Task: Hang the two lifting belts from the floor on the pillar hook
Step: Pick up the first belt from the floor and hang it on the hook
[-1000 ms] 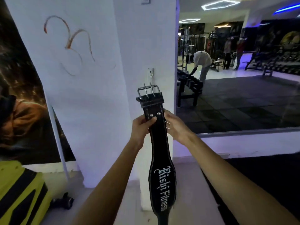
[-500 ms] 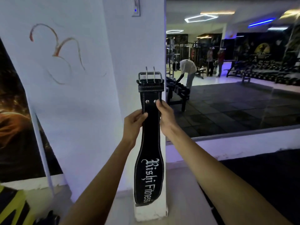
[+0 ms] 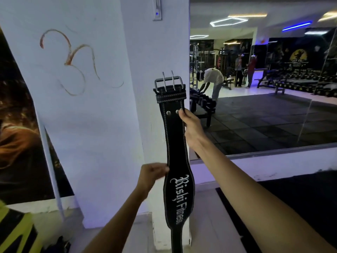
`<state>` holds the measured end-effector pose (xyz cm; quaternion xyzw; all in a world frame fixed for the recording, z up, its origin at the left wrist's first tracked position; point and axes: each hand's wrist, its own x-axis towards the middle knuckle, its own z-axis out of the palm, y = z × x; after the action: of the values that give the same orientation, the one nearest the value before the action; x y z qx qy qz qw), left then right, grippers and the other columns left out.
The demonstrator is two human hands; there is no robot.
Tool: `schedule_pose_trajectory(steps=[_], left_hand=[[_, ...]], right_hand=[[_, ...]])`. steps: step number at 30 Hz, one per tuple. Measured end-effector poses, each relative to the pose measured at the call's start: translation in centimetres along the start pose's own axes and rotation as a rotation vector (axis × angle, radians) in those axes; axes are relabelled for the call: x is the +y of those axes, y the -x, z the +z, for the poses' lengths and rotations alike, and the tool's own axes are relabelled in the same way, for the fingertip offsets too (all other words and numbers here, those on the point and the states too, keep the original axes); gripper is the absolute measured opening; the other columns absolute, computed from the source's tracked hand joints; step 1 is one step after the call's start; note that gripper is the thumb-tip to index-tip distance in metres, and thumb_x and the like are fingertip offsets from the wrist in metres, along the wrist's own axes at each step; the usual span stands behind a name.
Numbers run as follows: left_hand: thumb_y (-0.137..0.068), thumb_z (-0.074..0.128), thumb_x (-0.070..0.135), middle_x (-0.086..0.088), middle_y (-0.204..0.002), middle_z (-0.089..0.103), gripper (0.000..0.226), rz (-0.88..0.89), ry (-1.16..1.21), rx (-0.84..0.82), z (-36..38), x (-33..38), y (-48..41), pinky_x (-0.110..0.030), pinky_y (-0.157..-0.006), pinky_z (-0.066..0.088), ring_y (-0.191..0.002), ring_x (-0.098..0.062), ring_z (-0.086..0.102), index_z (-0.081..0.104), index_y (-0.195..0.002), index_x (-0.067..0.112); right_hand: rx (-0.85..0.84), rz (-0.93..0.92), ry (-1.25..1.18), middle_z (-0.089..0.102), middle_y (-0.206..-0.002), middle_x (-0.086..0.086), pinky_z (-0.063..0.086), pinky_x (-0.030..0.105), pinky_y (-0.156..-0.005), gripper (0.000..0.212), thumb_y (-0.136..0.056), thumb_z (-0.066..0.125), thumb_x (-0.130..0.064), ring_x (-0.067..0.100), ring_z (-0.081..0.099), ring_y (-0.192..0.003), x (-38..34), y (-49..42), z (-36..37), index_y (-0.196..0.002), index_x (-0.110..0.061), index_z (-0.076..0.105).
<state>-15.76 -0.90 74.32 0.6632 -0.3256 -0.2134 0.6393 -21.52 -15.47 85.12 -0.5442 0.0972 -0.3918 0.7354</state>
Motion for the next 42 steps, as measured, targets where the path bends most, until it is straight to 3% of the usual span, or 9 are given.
schedule_pose_trajectory(steps=[6, 11, 17, 25, 31, 32, 34, 38, 42], left_hand=[[-0.08, 0.066, -0.001, 0.0, -0.076, 0.075, 0.018, 0.22, 0.153, 0.022, 0.3, 7.7, -3.3, -0.031, -0.075, 0.057, -0.073, -0.015, 0.07, 0.07, -0.098, 0.0], [-0.081, 0.064, -0.002, 0.0, -0.075, 0.076, 0.018, 0.293, 0.236, 0.047, 0.5, 11.2, -4.7, -0.026, -0.068, 0.057, -0.073, -0.018, 0.072, 0.069, -0.098, -0.002], [-0.081, 0.064, -0.002, 0.002, -0.076, 0.075, 0.021, 0.357, 0.28, 0.068, 0.2, 13.4, -5.3, -0.024, -0.067, 0.056, -0.073, -0.015, 0.07, 0.069, -0.101, -0.004], [-0.08, 0.064, -0.003, 0.002, -0.073, 0.076, 0.025, 0.344, 0.268, 0.061, 1.2, 13.3, -4.3, -0.027, -0.071, 0.059, -0.072, -0.017, 0.071, 0.066, -0.105, -0.008], [-0.08, 0.064, -0.004, 0.007, -0.07, 0.075, 0.029, 0.387, 0.282, 0.09, 0.3, 15.2, -4.6, -0.024, -0.069, 0.059, -0.069, -0.011, 0.071, 0.066, -0.109, -0.003], [-0.08, 0.064, -0.004, 0.007, -0.07, 0.075, 0.03, 0.387, 0.283, 0.091, 0.2, 15.1, -4.6, -0.024, -0.069, 0.059, -0.069, -0.011, 0.071, 0.065, -0.11, -0.003], [-0.08, 0.064, -0.004, 0.007, -0.071, 0.076, 0.03, 0.384, 0.279, 0.079, 0.1, 14.9, -4.6, -0.024, -0.069, 0.059, -0.07, -0.012, 0.071, 0.065, -0.11, -0.003], [-0.08, 0.066, -0.001, -0.001, -0.079, 0.076, 0.027, 0.373, 0.244, 0.041, 0.1, 15.2, -4.8, -0.028, -0.073, 0.058, -0.079, -0.02, 0.072, 0.067, -0.107, -0.006], [-0.083, 0.063, 0.0, -0.001, -0.085, 0.076, 0.026, 0.409, 0.259, 0.005, 0.7, 15.3, -4.6, -0.03, -0.08, 0.058, -0.086, -0.022, 0.07, 0.068, -0.108, 0.0]], right_hand=[[-0.079, -0.005, 0.009, 0.07, -0.072, -0.013, 0.051, 0.013, -0.062, 0.019, -0.094, 0.048, -0.017, -0.001, 0.064, -0.071, -0.4, 0.8, 0.5, -0.101, -0.01, 0.064], [-0.144, -0.099, 0.21, 0.068, -0.084, -0.001, 0.055, 0.018, -0.067, 0.014, -0.089, 0.057, -0.014, 0.004, 0.067, -0.072, -3.2, 1.1, 0.6, -0.1, -0.01, 0.065], [-0.092, 0.031, 0.475, 0.051, -0.038, -0.014, 0.037, 0.012, -0.048, 0.029, -0.078, 0.068, -0.003, -0.006, 0.047, -0.037, 2.0, 5.8, -3.5, -0.055, -0.014, 0.055], [-0.01, -0.155, 0.259, 0.068, -0.077, 0.006, 0.054, 0.029, -0.07, 0.007, -0.079, 0.068, -0.009, 0.012, 0.066, -0.067, -2.5, 2.5, -0.6, -0.084, -0.004, 0.068], [-0.162, 0.084, 0.612, 0.058, -0.044, -0.013, 0.042, 0.015, -0.055, 0.024, -0.073, 0.071, 0.001, -0.004, 0.05, -0.045, 5.1, 5.9, -5.9, -0.058, -0.012, 0.059], [-0.203, 0.158, 0.687, 0.068, -0.059, -0.007, 0.049, 0.023, -0.063, 0.01, -0.073, 0.072, 0.0, 0.001, 0.059, -0.056, 5.7, 6.4, -6.5, -0.068, -0.005, 0.066], [-0.243, 0.224, 0.687, 0.068, -0.096, 0.012, 0.053, 0.035, -0.077, 0.032, -0.079, 0.07, -0.016, 0.017, 0.063, -0.086, 5.1, 6.2, -6.2, -0.104, 0.004, 0.065], [-0.151, 0.045, 0.299, 0.05, -0.124, -0.011, 0.037, 0.033, -0.098, 0.048, -0.091, 0.045, -0.043, 0.009, 0.046, -0.117, -2.0, 3.8, -0.6, -0.134, -0.021, 0.044], [-0.137, -0.092, 0.123, 0.066, -0.101, -0.001, 0.052, 0.03, -0.085, 0.027, -0.092, 0.049, -0.033, 0.012, 0.065, -0.094, -5.6, 1.5, 2.2, -0.112, -0.017, 0.059]])
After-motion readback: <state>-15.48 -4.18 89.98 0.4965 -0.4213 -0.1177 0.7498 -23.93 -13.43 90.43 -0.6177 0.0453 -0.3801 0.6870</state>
